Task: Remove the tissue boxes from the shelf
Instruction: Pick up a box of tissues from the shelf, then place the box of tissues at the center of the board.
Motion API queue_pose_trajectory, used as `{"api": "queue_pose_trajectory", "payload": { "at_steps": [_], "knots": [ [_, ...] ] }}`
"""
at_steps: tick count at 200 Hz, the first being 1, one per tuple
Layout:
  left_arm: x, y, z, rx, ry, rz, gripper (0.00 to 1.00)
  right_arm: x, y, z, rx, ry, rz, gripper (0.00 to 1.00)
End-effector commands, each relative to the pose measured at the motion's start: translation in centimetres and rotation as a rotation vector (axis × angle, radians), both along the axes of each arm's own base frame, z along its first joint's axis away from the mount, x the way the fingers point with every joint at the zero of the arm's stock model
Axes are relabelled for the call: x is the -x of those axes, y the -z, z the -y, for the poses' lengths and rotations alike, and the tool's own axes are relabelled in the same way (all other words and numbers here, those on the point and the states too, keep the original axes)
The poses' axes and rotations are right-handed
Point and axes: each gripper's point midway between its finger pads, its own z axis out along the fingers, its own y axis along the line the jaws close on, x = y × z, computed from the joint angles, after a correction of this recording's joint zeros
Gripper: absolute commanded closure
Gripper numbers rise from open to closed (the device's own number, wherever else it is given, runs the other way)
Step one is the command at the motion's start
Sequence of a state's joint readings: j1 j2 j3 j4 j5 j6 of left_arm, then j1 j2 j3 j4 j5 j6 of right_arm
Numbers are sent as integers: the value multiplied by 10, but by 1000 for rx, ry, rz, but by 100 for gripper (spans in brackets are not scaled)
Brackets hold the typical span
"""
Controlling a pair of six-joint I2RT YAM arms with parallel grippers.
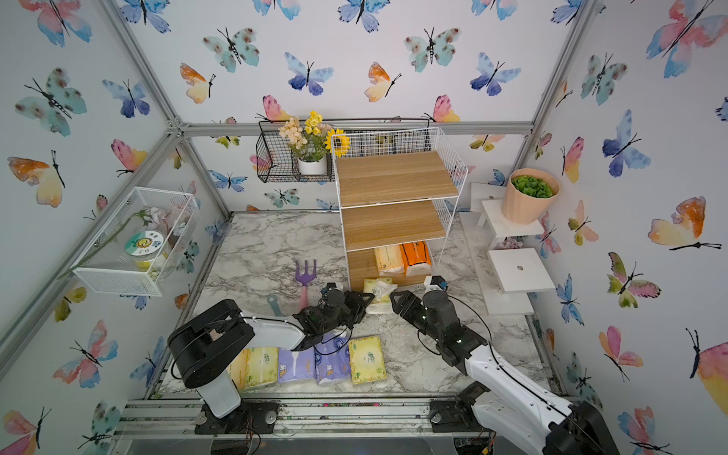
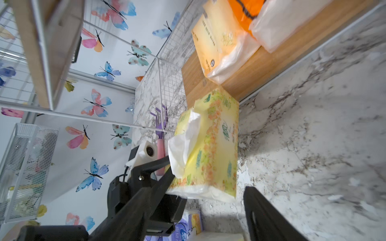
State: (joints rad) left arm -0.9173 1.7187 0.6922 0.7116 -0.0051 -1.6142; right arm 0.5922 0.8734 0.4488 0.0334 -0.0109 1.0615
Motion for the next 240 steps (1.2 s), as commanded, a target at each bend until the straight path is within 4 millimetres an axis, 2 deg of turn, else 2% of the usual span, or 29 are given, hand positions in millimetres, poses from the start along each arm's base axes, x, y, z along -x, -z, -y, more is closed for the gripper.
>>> {"api": "queue_pose_trajectory", "payload": {
  "at_steps": [1, 26, 62, 86, 118, 134, 160, 181, 200, 218, 240],
  "knots": [
    [14, -30, 10, -7, 27, 65, 63, 2, -20, 41, 150, 131, 56, 21],
    [42, -36, 23, -70, 68, 68, 62, 12, -52, 68, 203, 200, 132, 21],
    [95, -23, 39, -160, 98, 24, 62, 27, -80, 94, 251, 261, 182, 21],
    [120, -11, 53, -191, 132, 1, 63, 33, -82, 105, 265, 293, 183, 21],
    [147, 9, 70, -222, 175, -41, 63, 37, -76, 105, 240, 295, 177, 21],
    [150, 14, 73, -257, 172, -32, 61, 38, -70, 105, 239, 291, 165, 21],
    [150, 19, 71, -298, 155, -17, 50, 39, -61, 103, 238, 279, 148, 21],
    [151, 19, 69, -323, 144, -10, 32, 40, -54, 104, 249, 283, 135, 21],
    [152, 17, 67, -332, 140, -2, 22, 40, -49, 106, 259, 288, 126, 21],
    [150, 8, 60, -345, 123, 26, 19, 40, -39, 106, 271, 289, 101, 21],
    [144, -4, 45, -385, 90, 74, 18, 41, -11, 108, 308, 305, 3, 21]
  ]
}}
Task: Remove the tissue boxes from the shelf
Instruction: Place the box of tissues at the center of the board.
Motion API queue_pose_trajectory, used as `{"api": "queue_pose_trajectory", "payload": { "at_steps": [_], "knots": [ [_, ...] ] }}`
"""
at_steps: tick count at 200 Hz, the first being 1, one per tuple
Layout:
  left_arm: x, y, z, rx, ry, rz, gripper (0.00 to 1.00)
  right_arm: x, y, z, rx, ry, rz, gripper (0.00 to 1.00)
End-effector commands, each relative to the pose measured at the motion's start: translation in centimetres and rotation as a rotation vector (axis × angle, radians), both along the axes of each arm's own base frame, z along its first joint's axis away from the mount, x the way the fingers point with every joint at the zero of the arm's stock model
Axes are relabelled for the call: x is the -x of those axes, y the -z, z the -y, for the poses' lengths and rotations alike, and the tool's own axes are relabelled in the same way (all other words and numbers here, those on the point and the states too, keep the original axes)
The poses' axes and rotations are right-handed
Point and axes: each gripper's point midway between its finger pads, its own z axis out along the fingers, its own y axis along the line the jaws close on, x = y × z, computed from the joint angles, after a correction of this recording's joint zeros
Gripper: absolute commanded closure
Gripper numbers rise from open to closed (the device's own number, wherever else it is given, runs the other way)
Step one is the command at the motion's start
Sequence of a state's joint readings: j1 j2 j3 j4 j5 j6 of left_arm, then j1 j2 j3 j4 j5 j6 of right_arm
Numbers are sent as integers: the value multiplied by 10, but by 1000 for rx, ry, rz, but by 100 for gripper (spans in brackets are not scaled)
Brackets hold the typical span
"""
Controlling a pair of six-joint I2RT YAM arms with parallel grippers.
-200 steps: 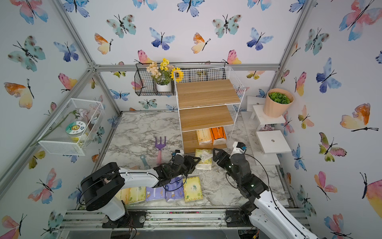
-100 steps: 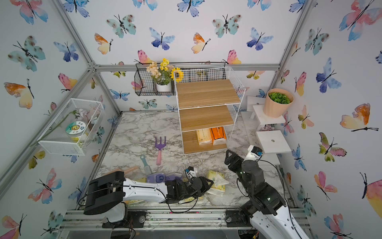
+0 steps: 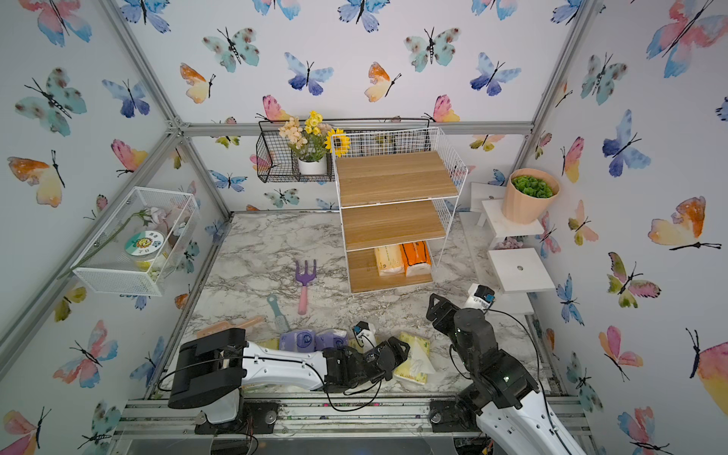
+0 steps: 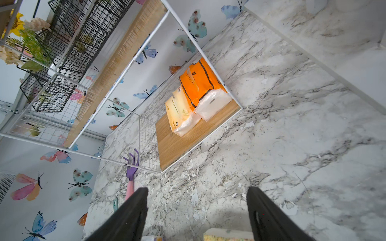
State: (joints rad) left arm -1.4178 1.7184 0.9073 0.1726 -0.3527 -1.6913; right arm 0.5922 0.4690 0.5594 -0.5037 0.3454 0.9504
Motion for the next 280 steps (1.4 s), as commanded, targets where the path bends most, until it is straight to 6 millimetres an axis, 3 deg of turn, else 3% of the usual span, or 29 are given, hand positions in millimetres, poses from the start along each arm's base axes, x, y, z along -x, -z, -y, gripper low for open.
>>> {"api": "queue_pose_trajectory", "payload": {
  "at_steps": [1, 26, 58, 70, 112, 148, 187, 202, 221, 235, 261, 280],
  "knots": [
    [-12, -22, -21, -51, -57, 100, 18, 3, 37, 10, 51, 59, -119, 21],
    [-19, -44, -41, -78, -90, 187, 18, 9, 80, 2, 70, 43, -272, 21],
    [-36, -76, -76, -98, -155, 343, 18, 20, 122, -26, -9, -75, -390, 21],
    [-45, -84, -94, -133, -188, 406, 19, 22, 130, -32, -32, -101, -405, 21],
    [-74, -78, -155, -153, -271, 395, 20, 29, 143, -56, -101, -220, -438, 21],
    [-87, -75, -189, -152, -317, 388, 20, 29, 138, -83, -173, -343, -431, 22],
    [-93, -73, -204, -137, -330, 380, 20, 21, 129, -98, -185, -413, -402, 20],
    [-96, -72, -206, -128, -326, 374, 20, 15, 129, -92, -140, -376, -405, 20],
    [-97, -74, -206, -114, -306, 384, 20, 4, 133, -59, -17, -189, -426, 18],
    [-98, -76, -206, -89, -293, 395, 20, -9, 122, -44, 21, -92, -378, 18],
    [-101, -76, -210, -68, -294, 397, 20, -35, 90, -61, -112, -83, -224, 28],
    [-104, -74, -216, -64, -305, 390, 20, -52, 83, -76, -224, -67, -191, 33]
  ]
}}
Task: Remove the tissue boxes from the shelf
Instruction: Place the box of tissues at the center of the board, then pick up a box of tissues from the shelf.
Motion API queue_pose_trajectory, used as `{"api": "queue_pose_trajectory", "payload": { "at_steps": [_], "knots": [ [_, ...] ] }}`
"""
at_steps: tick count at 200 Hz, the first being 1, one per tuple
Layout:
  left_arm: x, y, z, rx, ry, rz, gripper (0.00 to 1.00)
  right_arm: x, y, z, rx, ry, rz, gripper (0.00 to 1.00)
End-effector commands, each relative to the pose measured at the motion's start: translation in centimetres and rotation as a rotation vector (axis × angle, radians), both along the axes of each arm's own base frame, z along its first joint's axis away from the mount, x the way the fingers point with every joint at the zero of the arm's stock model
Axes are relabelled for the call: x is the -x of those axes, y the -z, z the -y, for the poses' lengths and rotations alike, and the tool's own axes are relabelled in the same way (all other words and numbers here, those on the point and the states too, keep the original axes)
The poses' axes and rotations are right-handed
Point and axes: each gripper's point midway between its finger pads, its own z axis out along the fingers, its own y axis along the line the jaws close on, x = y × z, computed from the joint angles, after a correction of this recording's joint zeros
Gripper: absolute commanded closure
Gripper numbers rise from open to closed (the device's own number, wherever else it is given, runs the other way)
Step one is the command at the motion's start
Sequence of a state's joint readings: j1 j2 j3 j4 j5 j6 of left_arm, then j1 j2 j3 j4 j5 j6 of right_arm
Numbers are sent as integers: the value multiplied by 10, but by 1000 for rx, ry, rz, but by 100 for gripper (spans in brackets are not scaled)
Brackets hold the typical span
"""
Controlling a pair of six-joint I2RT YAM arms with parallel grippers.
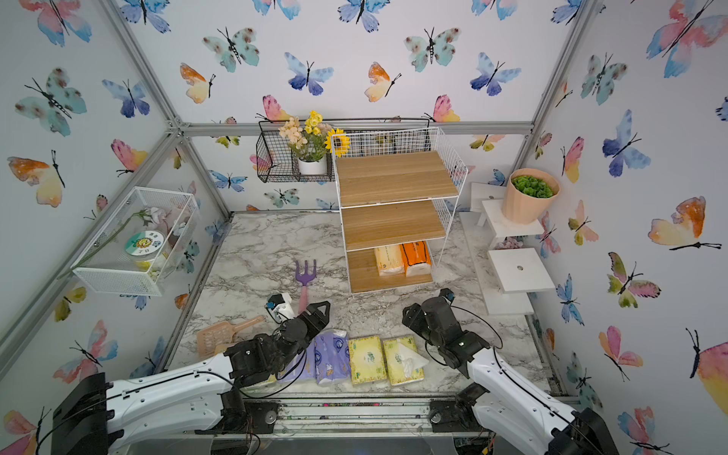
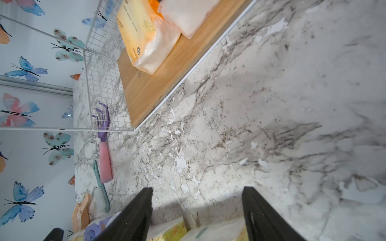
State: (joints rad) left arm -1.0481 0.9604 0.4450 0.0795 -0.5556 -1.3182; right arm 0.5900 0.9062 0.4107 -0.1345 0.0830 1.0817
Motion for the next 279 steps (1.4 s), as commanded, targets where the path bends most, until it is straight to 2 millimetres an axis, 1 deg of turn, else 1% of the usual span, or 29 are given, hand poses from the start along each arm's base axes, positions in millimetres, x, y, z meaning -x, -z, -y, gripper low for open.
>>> {"api": "queue_pose_trajectory", "payload": {
  "at_steps": [1, 18, 48, 74, 112, 147, 167, 185, 227, 251, 279],
  "knots": [
    [-1, -5, 0, 25, 33, 12, 20, -30, -23, -9, -116, 98, 93, 33],
    [-2, -2, -7, 33, 18, 4, 20, -46, -24, -23, -173, 122, 79, 36],
    [-4, 6, -20, 52, -6, -11, 21, -75, -20, -50, -272, 148, 38, 33],
    [-4, 6, -30, 69, -21, -9, 21, -97, -13, -63, -303, 192, 12, 33],
    [-2, 7, -38, 82, -36, -5, 21, -123, -2, -67, -297, 275, 6, 37],
    [-1, 7, -39, 95, -33, -5, 21, -140, 9, -71, -289, 321, 1, 40],
    [0, 7, -41, 106, -38, -5, 21, -147, 15, -71, -260, 335, -1, 43],
    [1, 5, -42, 116, -39, -3, 21, -153, 22, -72, -235, 343, -4, 49],
    [3, 6, -46, 116, -47, -10, 21, -161, 41, -70, -191, 375, -23, 52],
    [5, 8, -50, 132, -58, -13, 22, -168, 43, -73, -185, 373, -15, 55],
    [6, 9, -52, 132, -66, -14, 22, -176, 40, -78, -181, 351, -4, 56]
  ]
}}
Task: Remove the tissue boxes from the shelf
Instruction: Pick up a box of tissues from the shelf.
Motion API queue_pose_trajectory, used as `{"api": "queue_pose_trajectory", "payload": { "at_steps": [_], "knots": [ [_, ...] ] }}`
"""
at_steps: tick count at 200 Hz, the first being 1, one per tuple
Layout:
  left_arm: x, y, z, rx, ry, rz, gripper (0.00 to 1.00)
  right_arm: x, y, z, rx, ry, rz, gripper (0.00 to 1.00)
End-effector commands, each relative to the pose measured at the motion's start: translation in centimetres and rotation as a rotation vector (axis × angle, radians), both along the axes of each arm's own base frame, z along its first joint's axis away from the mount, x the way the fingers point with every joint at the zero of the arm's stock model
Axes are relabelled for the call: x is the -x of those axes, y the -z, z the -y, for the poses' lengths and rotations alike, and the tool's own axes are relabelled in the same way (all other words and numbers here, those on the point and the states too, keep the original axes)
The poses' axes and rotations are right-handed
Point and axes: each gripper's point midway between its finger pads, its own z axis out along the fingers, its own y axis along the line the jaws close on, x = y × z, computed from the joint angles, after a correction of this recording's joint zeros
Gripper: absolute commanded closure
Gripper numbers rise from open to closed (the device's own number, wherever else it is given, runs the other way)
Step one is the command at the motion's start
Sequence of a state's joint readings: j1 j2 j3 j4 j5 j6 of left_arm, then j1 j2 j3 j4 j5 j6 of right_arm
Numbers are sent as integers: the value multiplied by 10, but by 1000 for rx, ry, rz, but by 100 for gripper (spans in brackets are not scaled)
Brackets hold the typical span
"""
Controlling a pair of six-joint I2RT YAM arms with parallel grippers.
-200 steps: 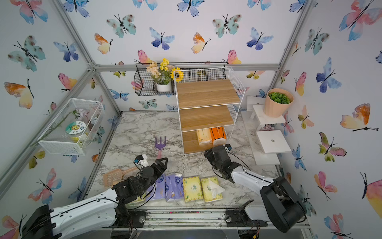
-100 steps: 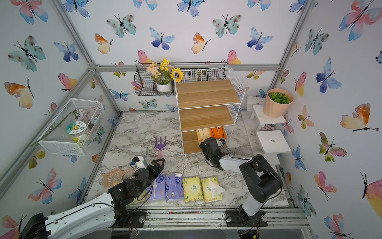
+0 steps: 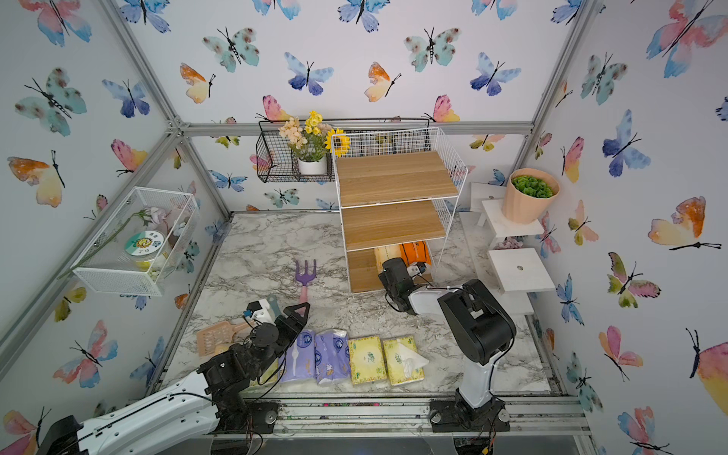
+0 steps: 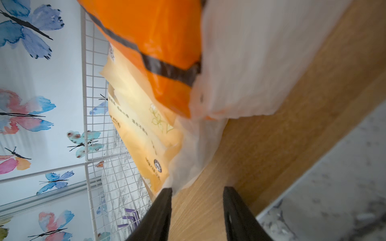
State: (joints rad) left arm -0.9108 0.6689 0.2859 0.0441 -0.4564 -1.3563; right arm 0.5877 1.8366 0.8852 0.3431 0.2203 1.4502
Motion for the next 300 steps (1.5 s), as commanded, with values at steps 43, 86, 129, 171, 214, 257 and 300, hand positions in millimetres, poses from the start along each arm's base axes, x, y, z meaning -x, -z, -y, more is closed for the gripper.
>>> {"api": "queue_pose_trajectory", "payload": {
  "at_steps": [43, 86, 129, 171, 214, 257, 300],
  "knots": [
    [1, 4, -3, -10, -6, -18, 22, -13, -16, 2, 4, 11, 54, 55],
    [0, 3, 0, -15, 0, -25, 22, -17, -11, 10, 0, 56, 41, 48],
    [0, 2, 3, -9, 9, -32, 22, -25, 0, 12, -9, 75, 23, 59],
    [1, 2, 5, -9, 22, -37, 22, -29, 0, 10, 11, 61, 20, 76],
    [-1, -10, 18, 2, 75, -14, 22, -25, -16, 3, -15, 3, 53, 97],
    [-2, -21, 47, 100, 166, -5, 20, -5, -36, 1, -58, -66, 75, 98],
    [-2, -25, 81, 273, 239, -63, 20, 27, -49, 5, -85, -150, 81, 98]
  ]
}}
